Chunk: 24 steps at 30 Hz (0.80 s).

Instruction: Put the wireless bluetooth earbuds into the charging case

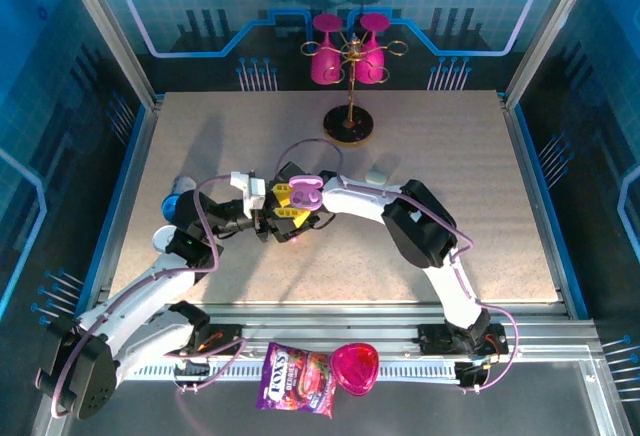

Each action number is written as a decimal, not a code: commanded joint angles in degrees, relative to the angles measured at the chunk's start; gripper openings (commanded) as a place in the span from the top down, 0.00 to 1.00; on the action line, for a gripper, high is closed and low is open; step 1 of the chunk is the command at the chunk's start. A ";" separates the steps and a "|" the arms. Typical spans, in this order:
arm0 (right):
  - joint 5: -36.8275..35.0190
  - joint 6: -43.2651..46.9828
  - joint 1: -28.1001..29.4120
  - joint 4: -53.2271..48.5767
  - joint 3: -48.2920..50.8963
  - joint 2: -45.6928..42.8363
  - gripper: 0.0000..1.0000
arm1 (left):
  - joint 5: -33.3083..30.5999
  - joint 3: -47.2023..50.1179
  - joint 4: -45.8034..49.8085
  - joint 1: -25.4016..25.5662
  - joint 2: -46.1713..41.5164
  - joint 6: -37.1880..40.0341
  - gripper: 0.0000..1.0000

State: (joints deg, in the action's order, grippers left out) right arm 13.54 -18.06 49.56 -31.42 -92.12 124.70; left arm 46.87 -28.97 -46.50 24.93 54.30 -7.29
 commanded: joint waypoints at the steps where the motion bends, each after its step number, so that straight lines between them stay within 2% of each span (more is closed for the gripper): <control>1: 0.57 -1.26 0.09 0.23 2.29 -3.69 0.57 | -0.11 0.03 -0.46 0.47 -0.71 1.02 0.71; 15: -0.05 -1.32 -0.44 0.93 7.88 -5.94 0.50 | 0.02 -0.42 -0.26 0.47 -0.34 1.13 0.71; 24: -6.26 -0.97 -0.45 -3.37 8.85 -9.27 0.52 | -0.03 -1.00 0.47 0.46 -0.25 1.25 0.71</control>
State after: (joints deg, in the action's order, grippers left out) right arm 9.85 -19.27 49.45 -31.29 -83.85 117.71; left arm 46.78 -28.97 -46.04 24.93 54.30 -7.29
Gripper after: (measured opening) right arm 0.485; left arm 0.349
